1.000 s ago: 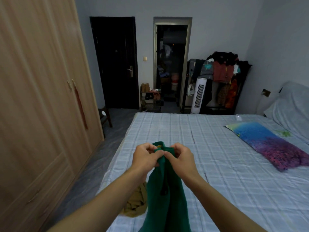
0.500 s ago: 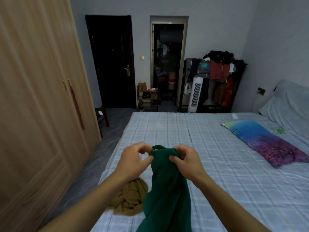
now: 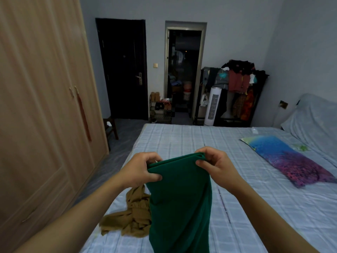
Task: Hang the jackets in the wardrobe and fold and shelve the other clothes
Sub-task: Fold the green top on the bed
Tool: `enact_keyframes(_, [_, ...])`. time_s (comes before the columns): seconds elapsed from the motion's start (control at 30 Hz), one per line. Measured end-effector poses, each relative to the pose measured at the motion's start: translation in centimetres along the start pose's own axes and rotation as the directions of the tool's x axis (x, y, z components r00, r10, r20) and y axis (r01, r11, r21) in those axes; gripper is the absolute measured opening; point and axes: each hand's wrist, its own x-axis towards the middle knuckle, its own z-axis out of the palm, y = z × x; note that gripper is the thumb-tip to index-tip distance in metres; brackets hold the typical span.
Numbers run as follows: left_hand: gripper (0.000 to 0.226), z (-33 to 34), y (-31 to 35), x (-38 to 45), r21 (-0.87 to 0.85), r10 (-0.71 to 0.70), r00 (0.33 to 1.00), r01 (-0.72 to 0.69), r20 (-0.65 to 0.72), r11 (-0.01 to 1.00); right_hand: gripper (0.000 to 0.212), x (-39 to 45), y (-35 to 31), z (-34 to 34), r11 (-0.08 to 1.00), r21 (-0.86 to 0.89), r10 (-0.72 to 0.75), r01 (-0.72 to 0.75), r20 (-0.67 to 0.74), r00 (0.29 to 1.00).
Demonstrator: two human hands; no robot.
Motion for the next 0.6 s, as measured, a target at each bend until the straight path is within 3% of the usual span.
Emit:
enact_keyframes(0.27, [0.03, -0.8, 3.8, 1.0, 0.133, 0.111, 0.993, -0.116, 0.048, 0.984, 0.012, 0.2, 0.3, -1.8, 1.0, -0.012, -0.009, 0.006, -0.213, 0.977])
enact_keyframes(0.47, [0.031, -2.4, 8.6, 3.6, 0.17, 0.212, 0.963, -0.184, -0.169, 0.968, 0.023, 1.4, -2.2, -5.0, 0.982, -0.15, -0.161, 0.116, -0.34, 0.926])
enact_keyframes(0.6, [0.03, -5.1, 14.7, 5.4, 0.151, 0.372, 0.852, -0.34, -0.368, 0.928, 0.025, 3.9, -6.5, -7.9, 0.964, -0.044, -0.252, 0.262, -0.461, 0.851])
